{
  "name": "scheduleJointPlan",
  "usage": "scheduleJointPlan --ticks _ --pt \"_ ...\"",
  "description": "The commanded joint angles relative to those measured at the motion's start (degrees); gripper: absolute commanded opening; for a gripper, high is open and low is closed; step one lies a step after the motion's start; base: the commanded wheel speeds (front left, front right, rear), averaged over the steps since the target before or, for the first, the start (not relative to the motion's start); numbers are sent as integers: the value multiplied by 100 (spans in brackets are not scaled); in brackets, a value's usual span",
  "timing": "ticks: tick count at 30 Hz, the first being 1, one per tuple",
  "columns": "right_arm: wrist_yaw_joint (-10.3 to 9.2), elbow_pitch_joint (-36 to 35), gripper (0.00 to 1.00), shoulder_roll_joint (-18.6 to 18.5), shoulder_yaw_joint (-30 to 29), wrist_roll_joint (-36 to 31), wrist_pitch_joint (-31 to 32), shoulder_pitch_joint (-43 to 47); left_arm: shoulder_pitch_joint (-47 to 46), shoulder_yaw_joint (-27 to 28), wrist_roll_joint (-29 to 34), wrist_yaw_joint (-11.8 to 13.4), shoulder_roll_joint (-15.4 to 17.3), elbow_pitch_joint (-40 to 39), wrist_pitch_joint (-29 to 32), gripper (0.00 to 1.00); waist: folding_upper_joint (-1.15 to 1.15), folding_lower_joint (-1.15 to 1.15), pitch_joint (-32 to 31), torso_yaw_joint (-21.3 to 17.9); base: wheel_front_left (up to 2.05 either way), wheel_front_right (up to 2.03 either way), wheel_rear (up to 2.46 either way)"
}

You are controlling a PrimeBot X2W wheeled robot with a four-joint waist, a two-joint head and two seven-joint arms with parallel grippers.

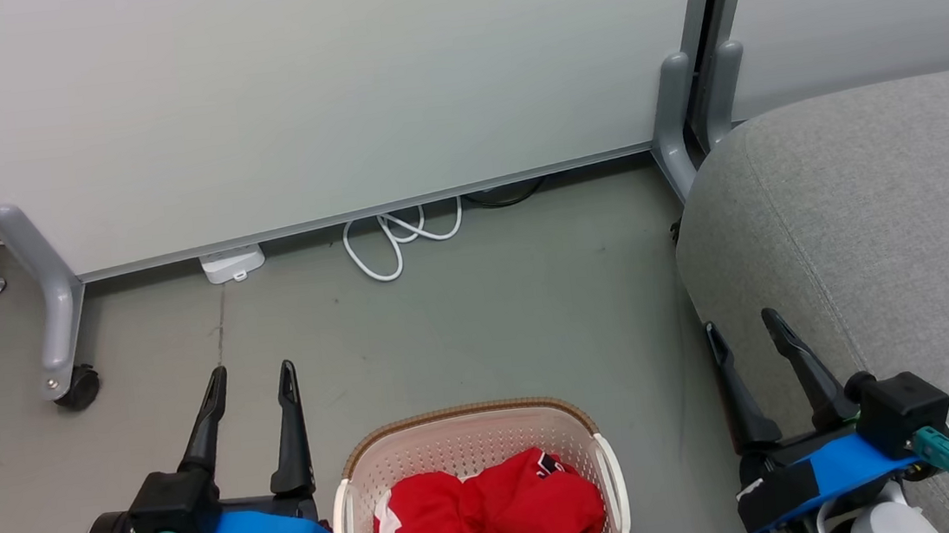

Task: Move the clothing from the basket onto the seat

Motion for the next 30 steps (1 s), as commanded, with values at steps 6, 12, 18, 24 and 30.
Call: scheduleJointPlan --ticks 6,12,18,24,30 --pt "2 102 100 -30 -59 64 -24 -37 -68 13 -241 -51 -2 128 -28 100 0 0 -18 2 0 0 0" --pt "2 141 100 -29 -67 118 -25 -34 -72 -24 -296 -54 -2 179 -28 100 0 0 -33 -4 0 0 0" --pt "2 152 100 -30 -74 123 -25 -20 -62 -56 -292 -55 -3 180 -28 100 0 0 -41 -3 0 0 0" --pt "3 151 100 -30 -62 132 -25 -22 -63 -81 -260 -56 -3 182 -28 100 0 0 -32 -3 0 0 0" --pt "3 135 100 -30 -48 134 -24 -65 -193 -197 -215 -56 -3 257 -28 100 0 0 12 -26 0 0 0"
